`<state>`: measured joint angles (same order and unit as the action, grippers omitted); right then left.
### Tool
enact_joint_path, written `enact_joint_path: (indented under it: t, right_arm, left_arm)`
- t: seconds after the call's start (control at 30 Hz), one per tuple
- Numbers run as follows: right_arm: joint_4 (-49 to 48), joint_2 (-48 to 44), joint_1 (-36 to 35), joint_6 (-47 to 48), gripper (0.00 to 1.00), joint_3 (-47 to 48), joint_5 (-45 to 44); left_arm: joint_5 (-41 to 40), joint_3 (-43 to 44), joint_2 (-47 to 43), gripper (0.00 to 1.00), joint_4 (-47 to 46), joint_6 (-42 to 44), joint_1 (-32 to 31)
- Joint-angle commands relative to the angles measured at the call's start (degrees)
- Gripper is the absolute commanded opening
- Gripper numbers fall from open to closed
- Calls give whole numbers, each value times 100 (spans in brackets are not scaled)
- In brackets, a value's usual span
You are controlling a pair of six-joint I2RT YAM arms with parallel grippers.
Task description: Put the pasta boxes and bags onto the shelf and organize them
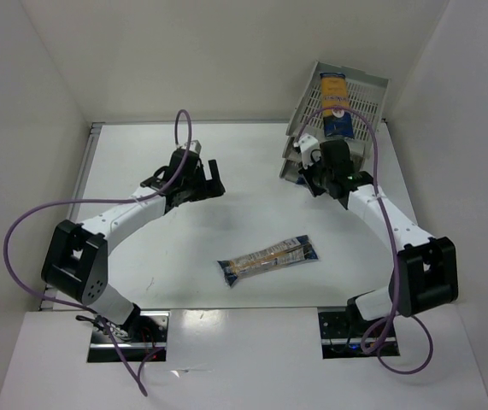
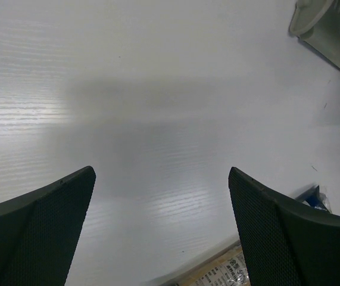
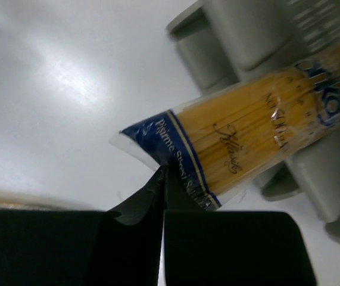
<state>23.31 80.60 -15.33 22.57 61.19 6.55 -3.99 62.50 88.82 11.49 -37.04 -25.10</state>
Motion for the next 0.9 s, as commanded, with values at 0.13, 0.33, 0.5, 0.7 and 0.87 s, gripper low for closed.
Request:
enact_joint_path:
  t: [0.13,0.33,0.5,0.7,0.87]
  right_arm:
    - [-1733,552,417,211,0,253,-1015]
    - [-2242,852,417,573,0,200,-1217]
    - [-2805,1036,417,626,0,270,-1638]
    - [-3104,1265,417,512,0,524,-1938]
    - [-2544,1126,295,275,0,903,-1675]
  left_arm:
    - [-164,-27,-163,100,-261,109,145]
    - [-164,-27,-49,100,-314,109,251]
    - [-164,25,56,100,-314,109,304]
    - [38,78,110,100,-428,275,304]
    - [915,78,110,100,-481,1354,304]
